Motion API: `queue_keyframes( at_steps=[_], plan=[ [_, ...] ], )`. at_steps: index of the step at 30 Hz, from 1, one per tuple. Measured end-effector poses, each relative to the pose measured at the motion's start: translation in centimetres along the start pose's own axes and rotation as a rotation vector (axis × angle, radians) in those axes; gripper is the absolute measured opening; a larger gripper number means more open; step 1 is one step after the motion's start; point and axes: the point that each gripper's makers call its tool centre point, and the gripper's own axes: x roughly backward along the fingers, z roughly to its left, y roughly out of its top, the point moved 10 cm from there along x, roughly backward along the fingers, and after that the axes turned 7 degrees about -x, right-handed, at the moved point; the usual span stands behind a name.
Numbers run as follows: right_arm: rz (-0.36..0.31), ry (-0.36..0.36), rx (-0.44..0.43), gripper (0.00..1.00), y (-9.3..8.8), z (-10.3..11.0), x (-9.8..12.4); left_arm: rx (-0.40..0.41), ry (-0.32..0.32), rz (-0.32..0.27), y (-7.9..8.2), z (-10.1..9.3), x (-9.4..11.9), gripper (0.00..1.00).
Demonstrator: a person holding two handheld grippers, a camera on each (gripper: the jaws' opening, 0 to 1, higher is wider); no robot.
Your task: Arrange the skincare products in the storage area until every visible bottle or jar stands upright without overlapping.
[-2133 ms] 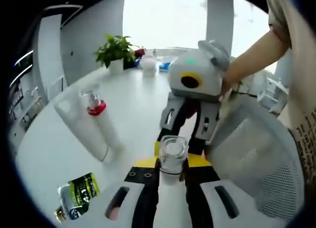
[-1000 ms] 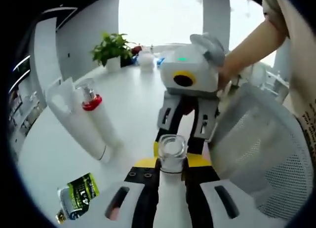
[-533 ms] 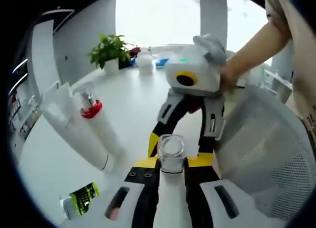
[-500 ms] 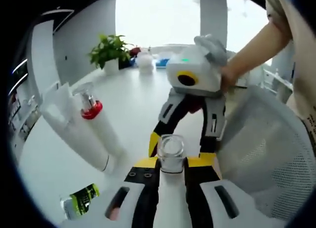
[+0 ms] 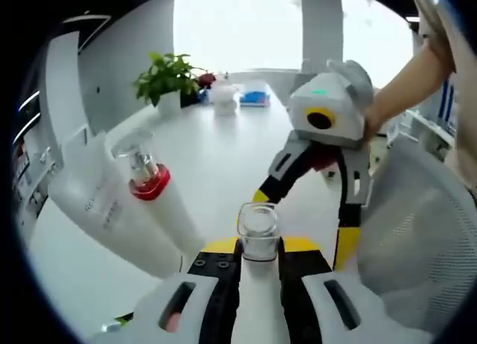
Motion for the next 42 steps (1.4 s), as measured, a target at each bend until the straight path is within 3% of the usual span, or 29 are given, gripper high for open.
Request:
queue_keyframes(
  at_steps=[9, 21, 37, 42],
  plan=[
    [-0.01, -0.029, -0.043, 0.73, -0.9, 0.1, 1.0, 0.016, 0.013, -0.012, 0.4, 2.6, -1.5, 0.15],
    [-0.019, -0.046, -0.071, 0.78, -1.2, 0.5, 1.6, 0.017, 0.016, -0.014, 0.9, 4.4, -2.3, 0.15],
    [-0.023, -0.046, -0.082, 0.78, -1.3, 0.6, 1.4, 0.016, 0.014, -0.014, 1.0, 4.7, -2.5, 0.16],
    [-0.027, -0.049, -0.084, 0.78, -1.2, 0.6, 1.4, -0.005, 0.007, 0.03, 0.5, 4.5, -2.6, 0.16]
  ],
)
